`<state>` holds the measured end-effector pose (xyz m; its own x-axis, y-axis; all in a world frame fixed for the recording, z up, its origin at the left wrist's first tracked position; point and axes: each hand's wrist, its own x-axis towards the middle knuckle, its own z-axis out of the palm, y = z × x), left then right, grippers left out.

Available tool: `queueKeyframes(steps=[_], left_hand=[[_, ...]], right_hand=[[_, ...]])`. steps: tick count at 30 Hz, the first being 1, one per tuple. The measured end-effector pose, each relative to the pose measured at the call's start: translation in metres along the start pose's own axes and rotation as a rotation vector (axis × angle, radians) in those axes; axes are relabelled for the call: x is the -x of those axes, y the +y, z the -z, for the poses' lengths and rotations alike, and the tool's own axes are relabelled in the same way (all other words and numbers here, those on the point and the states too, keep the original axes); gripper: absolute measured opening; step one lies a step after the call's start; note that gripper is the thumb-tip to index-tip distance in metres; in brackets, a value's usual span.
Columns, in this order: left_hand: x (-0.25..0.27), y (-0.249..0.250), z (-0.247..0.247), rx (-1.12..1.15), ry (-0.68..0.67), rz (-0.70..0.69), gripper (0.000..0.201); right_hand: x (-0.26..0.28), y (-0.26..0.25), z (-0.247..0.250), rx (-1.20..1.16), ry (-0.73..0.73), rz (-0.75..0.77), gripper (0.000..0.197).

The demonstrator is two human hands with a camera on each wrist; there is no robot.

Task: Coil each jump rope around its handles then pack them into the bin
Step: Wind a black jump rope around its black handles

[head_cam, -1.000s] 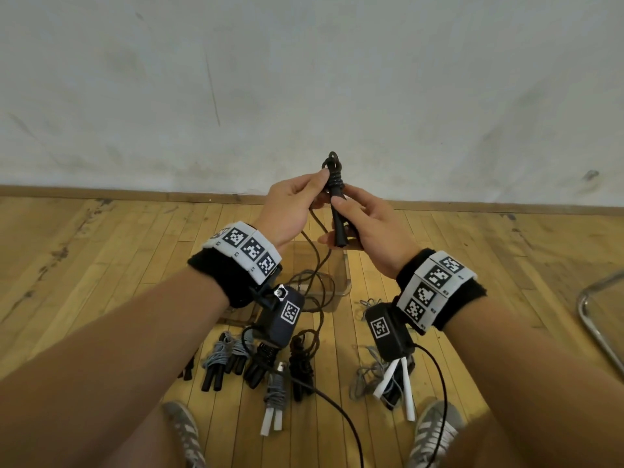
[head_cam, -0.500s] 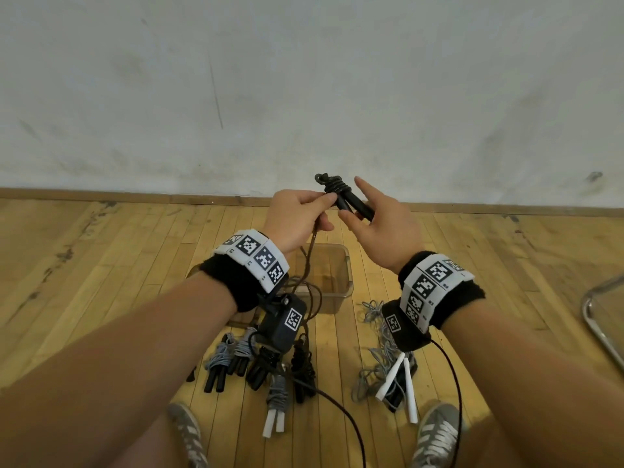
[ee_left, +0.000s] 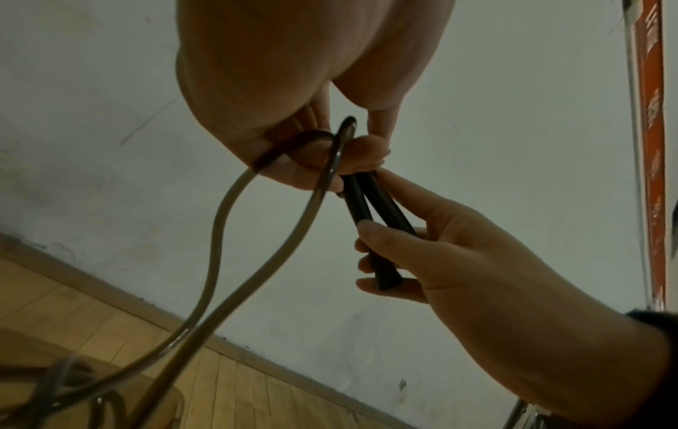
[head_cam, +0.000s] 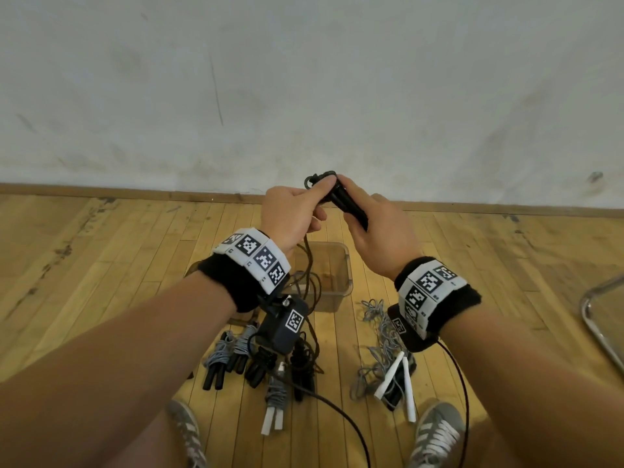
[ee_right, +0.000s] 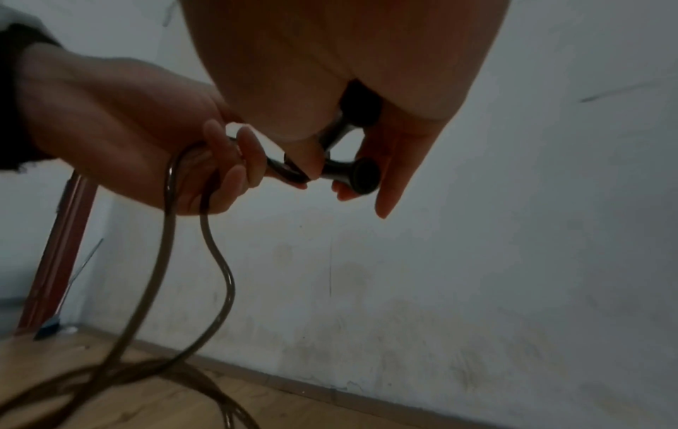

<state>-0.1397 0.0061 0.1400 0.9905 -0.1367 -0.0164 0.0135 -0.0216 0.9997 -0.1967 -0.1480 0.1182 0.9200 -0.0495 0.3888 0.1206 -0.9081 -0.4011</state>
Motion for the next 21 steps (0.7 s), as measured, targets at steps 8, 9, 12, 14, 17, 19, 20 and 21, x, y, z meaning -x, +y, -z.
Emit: queueKeyframes(steps=[8, 9, 12, 14, 17, 19, 20, 21], left_hand=[[0.003, -0.002, -0.001, 0.1, 0.061, 0.169, 0.048], [0.002, -0.002, 0.0, 0.104, 0.071, 0.172, 0.046], [-0.001, 0.0, 0.003, 0.118, 0.049, 0.187, 0.039], [-0.004, 0.002, 0.005, 0.135, 0.023, 0.194, 0.036], [-0.007, 0.003, 0.006, 0.176, -0.019, 0.188, 0.037], [-0.008, 0.004, 0.005, 0.193, -0.07, 0.173, 0.039], [-0.008, 0.005, 0.004, 0.178, -0.102, 0.159, 0.041], [-0.008, 0.005, 0.003, 0.16, -0.132, 0.146, 0.043]], right_hand=[[0.005, -0.011, -0.006, -0.141, -0.077, 0.053, 0.053], [0.005, -0.013, -0.005, -0.145, -0.072, 0.059, 0.053], [0.005, -0.016, -0.006, -0.166, -0.085, 0.005, 0.058], [0.004, -0.018, -0.006, -0.253, -0.085, -0.051, 0.063], [-0.001, -0.017, 0.004, -0.609, -0.116, -0.233, 0.063], [-0.002, -0.017, 0.012, -0.876, -0.214, -0.364, 0.059], [-0.001, -0.019, 0.013, -0.943, -0.268, -0.387, 0.056], [0.001, -0.02, 0.013, -0.975, -0.305, -0.379, 0.049]])
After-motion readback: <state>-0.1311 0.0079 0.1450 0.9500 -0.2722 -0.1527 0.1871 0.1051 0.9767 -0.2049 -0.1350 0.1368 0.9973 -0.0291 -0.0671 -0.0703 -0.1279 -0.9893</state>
